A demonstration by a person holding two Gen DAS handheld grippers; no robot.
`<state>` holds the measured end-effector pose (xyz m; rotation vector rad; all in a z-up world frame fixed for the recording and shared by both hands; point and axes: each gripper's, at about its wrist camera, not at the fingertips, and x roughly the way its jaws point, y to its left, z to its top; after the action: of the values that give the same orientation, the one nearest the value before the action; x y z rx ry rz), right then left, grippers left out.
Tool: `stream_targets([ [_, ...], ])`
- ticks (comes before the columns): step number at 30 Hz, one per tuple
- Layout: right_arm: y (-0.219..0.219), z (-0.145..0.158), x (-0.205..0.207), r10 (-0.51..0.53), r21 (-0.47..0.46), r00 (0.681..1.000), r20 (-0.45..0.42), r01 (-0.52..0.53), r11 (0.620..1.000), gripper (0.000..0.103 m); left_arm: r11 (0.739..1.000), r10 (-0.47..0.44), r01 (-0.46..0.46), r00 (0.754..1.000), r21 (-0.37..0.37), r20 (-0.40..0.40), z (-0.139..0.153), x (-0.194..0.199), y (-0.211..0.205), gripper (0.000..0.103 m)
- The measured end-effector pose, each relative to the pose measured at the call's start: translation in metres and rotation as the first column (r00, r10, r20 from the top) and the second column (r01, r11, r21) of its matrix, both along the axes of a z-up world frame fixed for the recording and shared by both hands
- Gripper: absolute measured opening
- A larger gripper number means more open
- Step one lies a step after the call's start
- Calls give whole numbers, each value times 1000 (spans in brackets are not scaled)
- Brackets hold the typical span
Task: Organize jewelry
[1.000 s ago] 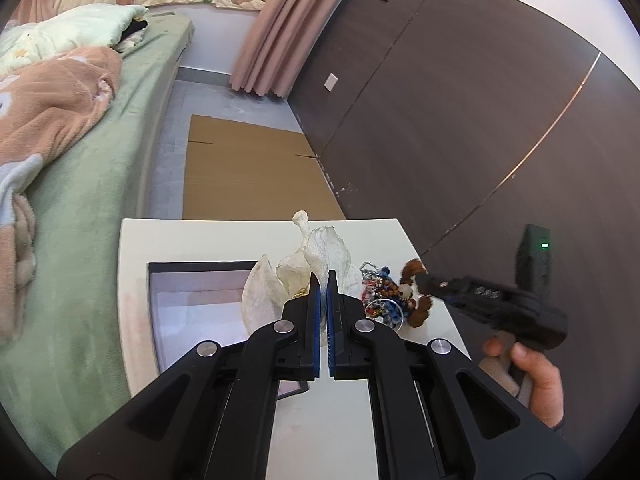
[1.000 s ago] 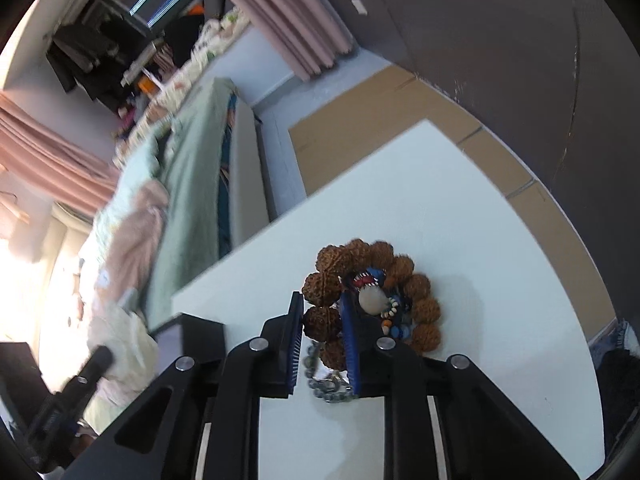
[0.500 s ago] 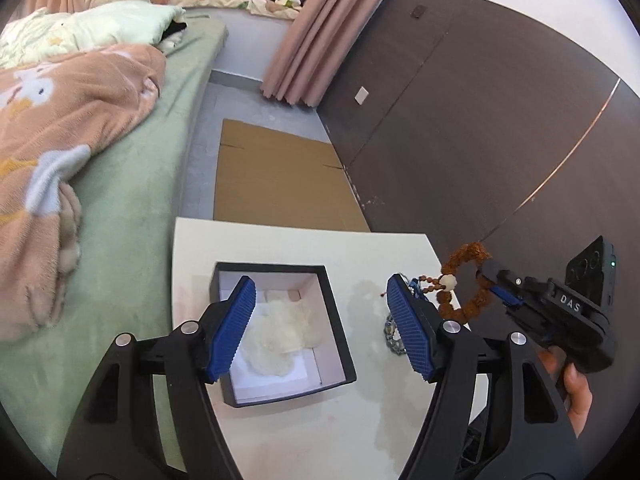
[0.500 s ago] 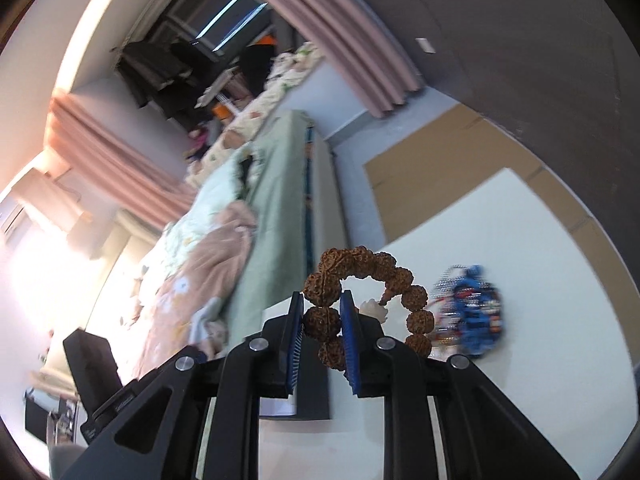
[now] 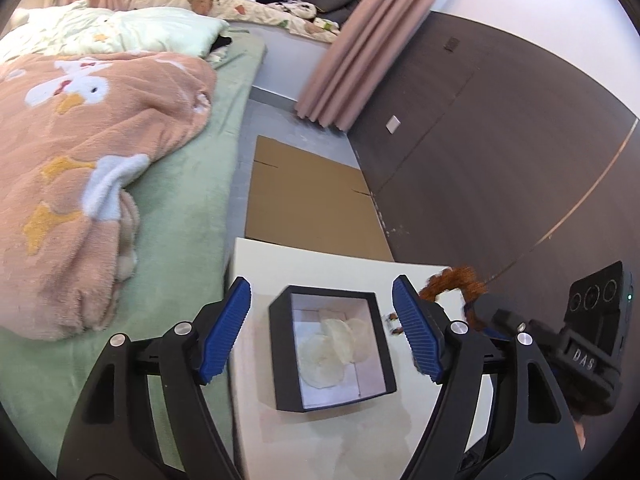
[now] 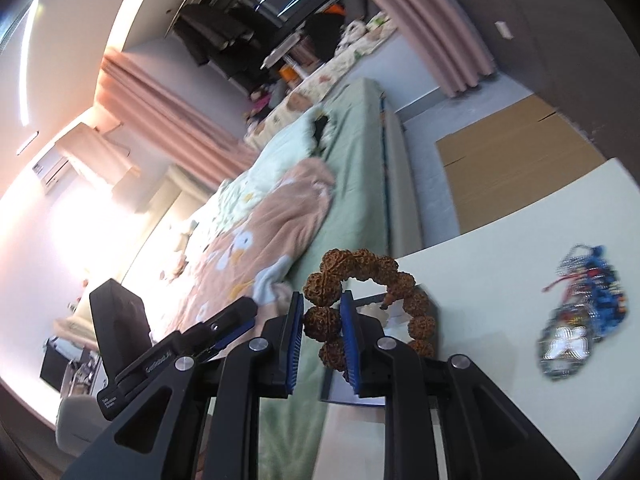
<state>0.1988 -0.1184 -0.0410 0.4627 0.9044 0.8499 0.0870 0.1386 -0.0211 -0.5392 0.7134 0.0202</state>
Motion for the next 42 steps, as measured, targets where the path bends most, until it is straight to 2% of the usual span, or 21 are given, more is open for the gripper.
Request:
stream_targets([
  [1, 6, -2, 1, 12, -23, 1000, 2, -12, 1000, 40, 1000, 10, -10, 1000, -6, -1, 0, -1, 4, 74],
  [2, 5, -3, 1, -7, -39, 1000, 15, 8, 999, 65, 1000, 16, -16, 1000, -10, -2, 0, -1, 6, 74],
  [3, 1, -2, 0, -32, -40, 999, 27, 33, 999, 70, 1000, 22, -22, 1000, -13, -1, -1, -2, 7, 74],
  [6, -15, 1, 1, -51, -9, 999, 20, 51, 999, 69, 999, 29, -29, 1000, -20, -4, -2, -2, 9, 74],
  [10, -45, 3, 3, -124, -20, 992, 17, 124, 992, 69, 1000, 3, -3, 1000, -12, -5, -3, 3, -3, 74],
  [17, -105, 0, 6, -240, -57, 971, 0, 239, 969, 69, 998, -70, 70, 998, 5, -8, -5, 17, -41, 74],
  [25, -149, -13, 13, -300, -121, 953, -48, 293, 949, 69, 990, -140, 140, 990, 26, -18, -10, 34, -84, 74],
  [32, -184, -30, 21, -360, -160, 925, -121, 339, 927, 65, 971, -233, 235, 972, 41, -37, -19, 50, -134, 74],
  [42, -225, -34, 23, -412, -183, 900, -143, 385, 904, 65, 936, -340, 346, 935, 55, -97, -44, 67, -198, 73],
])
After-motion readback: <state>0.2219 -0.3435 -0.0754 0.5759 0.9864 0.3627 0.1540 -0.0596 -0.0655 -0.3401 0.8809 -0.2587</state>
